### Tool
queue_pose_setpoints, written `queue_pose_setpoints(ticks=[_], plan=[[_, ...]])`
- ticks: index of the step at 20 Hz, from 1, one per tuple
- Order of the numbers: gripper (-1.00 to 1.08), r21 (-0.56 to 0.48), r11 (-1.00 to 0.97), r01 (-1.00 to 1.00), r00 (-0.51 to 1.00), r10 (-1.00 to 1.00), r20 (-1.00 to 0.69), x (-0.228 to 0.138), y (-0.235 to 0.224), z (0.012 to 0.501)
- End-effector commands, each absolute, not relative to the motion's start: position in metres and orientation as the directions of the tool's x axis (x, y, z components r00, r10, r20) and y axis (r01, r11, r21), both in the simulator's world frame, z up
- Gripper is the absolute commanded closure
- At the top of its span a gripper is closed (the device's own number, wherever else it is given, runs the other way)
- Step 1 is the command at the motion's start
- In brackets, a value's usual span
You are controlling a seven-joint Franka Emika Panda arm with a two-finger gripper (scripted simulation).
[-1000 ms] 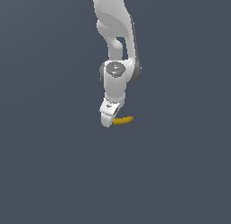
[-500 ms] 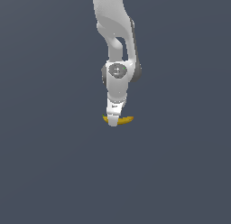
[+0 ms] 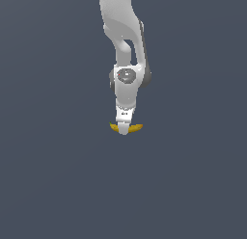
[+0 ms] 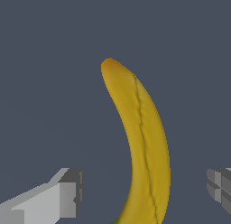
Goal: Pick up the object and move it to a goal position.
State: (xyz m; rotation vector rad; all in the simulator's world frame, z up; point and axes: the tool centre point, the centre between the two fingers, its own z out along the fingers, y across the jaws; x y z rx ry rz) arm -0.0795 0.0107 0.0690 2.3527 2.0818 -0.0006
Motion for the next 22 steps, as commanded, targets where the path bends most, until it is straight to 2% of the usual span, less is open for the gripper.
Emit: queue_pose_setpoints(ticks=[1, 19, 20, 22], plan=[[-0.92, 0.0, -0.122, 0.993, 0.122, 0.993, 0.0, -0.079, 0.011, 0.069], [-0.92, 0.0, -0.116, 0.993, 0.116, 0.993, 0.0, -0.08, 0.011, 0.019], [1.08, 0.0, -0.116, 0.993, 0.116, 0.993, 0.0, -0.08, 0.011, 0.019], [1.08, 0.0, -0.116, 0.993, 0.116, 0.993, 0.0, -0.08, 0.011, 0.019]])
